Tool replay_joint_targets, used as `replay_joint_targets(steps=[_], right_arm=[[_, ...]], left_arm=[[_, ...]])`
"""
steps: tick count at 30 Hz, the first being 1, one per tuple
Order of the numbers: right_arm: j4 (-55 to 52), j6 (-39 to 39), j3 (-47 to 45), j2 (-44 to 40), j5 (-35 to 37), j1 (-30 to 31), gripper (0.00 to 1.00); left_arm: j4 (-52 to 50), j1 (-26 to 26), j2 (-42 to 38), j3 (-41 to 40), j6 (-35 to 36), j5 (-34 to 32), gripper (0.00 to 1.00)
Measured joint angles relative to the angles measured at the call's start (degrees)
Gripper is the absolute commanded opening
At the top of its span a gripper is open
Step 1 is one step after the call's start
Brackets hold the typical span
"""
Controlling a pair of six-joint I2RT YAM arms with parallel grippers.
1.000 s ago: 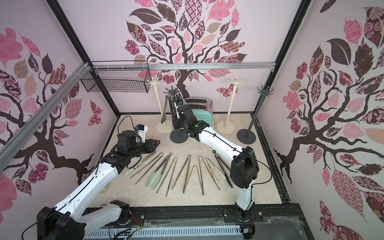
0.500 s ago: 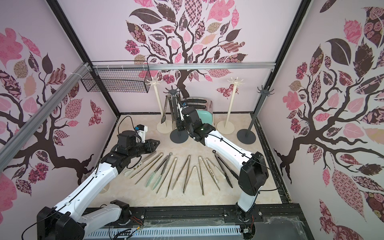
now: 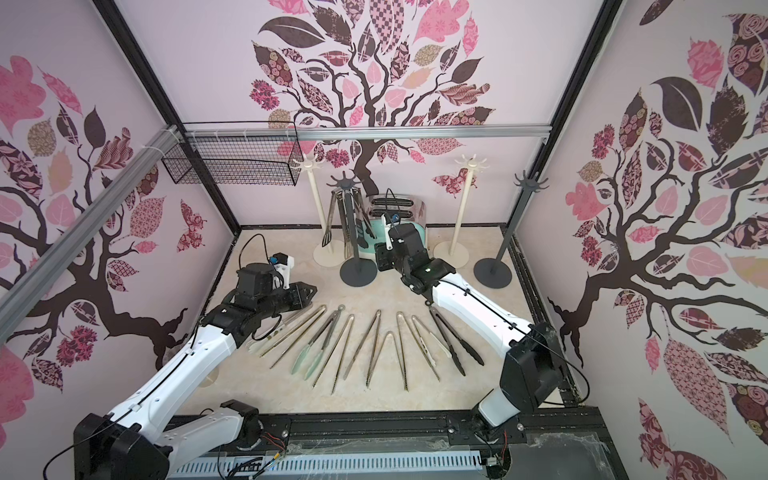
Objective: Hang food tongs on kitchen utensil racks
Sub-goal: Hang the food tongs on the rack, then pick up the rack from the center of the board.
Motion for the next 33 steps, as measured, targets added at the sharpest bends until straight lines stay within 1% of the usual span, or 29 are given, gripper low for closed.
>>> replay_joint_targets(steps=[8, 17, 20, 24, 26, 28, 33], right_arm=[[1.27, 0.68, -9.66, -7.41, -2.23, -8.15, 0.53], [2.78, 0.7, -19.63, -15.56, -6.95, -20.39, 0.56], [3.3, 0.57, -23.08, -18.43, -9.64, -27.21, 0.58], [4.68, 0.46, -27.04, -21.53, -13.18, -39.63, 0.61], [5.9, 0.2, -27.87, -21.68, -13.81, -43.56, 0.62], [8.07, -0.59, -28.41, -21.24, -14.49, -45.0, 0.64], [16.35, -3.72, -28.48, -17.25, -15.65, -45.0, 0.68]], left_arm=[[-1.49, 0.0, 0.04, -0.11, -0.07, -0.92, 0.28], [-1.88, 0.0, 0.74, -1.31, 0.0, -2.25, 0.29], [-1.46, 0.0, 0.72, -2.19, 0.24, -2.27, 0.29], [0.7, 0.0, 0.57, -5.22, 1.09, -1.36, 0.29], [2.43, 0.0, 0.57, -6.84, 1.49, -0.48, 0.29], [4.5, 0.0, 0.57, -8.33, 1.66, 0.66, 0.29], [10.73, -0.04, 0.57, -10.58, 1.7, 4.22, 0.29]])
